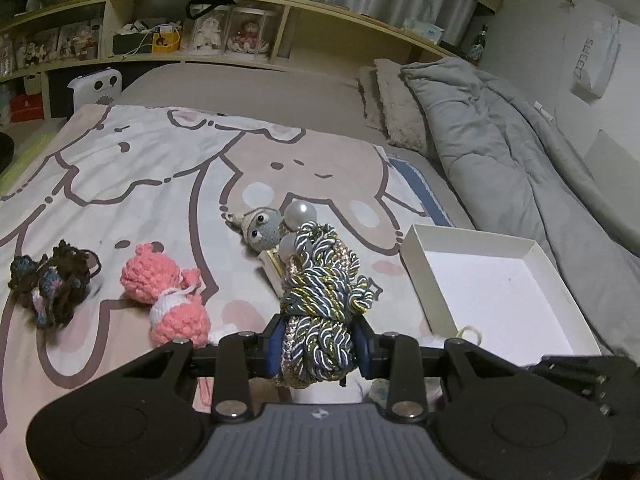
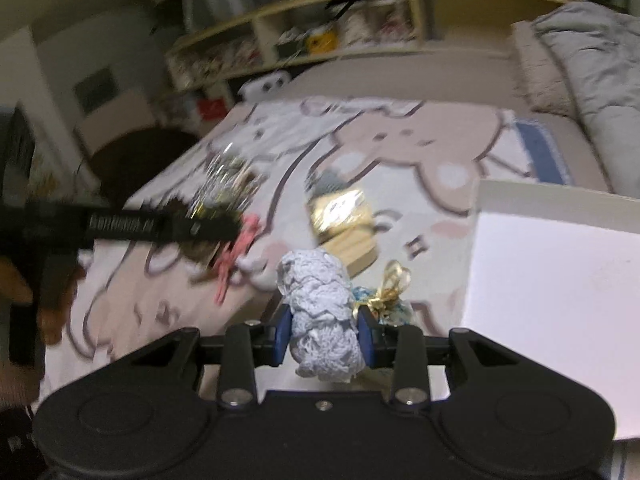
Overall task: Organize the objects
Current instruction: 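Lift the rope with the left tool while the right tool lifts the lace bundle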
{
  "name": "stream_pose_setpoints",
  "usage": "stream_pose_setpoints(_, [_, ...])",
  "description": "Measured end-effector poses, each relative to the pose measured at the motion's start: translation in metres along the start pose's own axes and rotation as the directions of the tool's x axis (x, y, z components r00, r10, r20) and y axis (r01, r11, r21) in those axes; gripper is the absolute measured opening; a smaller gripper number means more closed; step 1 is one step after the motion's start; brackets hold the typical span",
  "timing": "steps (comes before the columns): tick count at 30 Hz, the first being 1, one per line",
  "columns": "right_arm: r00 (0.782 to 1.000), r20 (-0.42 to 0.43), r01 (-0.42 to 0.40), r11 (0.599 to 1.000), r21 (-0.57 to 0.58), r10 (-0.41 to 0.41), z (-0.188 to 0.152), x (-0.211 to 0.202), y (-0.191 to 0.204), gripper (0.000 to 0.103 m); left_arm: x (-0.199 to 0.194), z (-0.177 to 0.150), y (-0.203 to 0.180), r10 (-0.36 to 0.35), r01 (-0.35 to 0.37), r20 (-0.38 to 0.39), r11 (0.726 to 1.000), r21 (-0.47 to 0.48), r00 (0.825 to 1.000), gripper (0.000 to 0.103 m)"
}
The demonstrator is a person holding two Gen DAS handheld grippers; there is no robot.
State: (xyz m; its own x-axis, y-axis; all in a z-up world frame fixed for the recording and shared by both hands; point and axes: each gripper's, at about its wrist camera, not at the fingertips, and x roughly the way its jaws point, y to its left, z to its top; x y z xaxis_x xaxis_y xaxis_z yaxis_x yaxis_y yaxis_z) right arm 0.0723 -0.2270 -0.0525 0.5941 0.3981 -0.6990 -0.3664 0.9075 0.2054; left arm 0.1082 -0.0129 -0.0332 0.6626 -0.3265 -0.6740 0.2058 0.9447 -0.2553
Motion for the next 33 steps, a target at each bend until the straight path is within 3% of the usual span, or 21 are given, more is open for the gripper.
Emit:
stream_pose_setpoints(7, [0.985,-0.146,-0.103,0.992,-0.072,0.092,-0.014,0.02,0.02,0.038,-0.003,-0.004,0.008,0.005,-0.005,-0.017,1.0,-0.01,1.0,0.037])
stream_pose_setpoints(14, [0.93,-0.35,-0.183,0.967,-0.177,0.112,-0.036,0.05,0.046,0.04,-0.007,-0.005,0.014,-0.001,0.001,-0.02,1.0,-0.023,1.0,0.037])
stream_pose_setpoints(21, [0.911,-0.378,-0.254,0.946,-0.201,0.164,-0.04,0.047,0.051,0.057,-0.007,-0.005,0.017,-0.01,0.009,-0.024,1.0,-0.03,1.0,0.037])
stream_pose_setpoints(28, [0.931,-0.305,-0.275,0.935,-0.226,0.2,-0.033,0.021,0.053,0.055,-0.011,-0.004,0.018,-0.018,0.017,-0.016,0.999,-0.037,1.0,0.037])
stream_pose_setpoints(33, [0.927,-0.301,-0.302,0.922,-0.242,0.225,-0.03,0.02,0.058,0.054,-0.011,-0.003,0.018,-0.016,0.016,-0.017,0.999,-0.033,1.0,0.037])
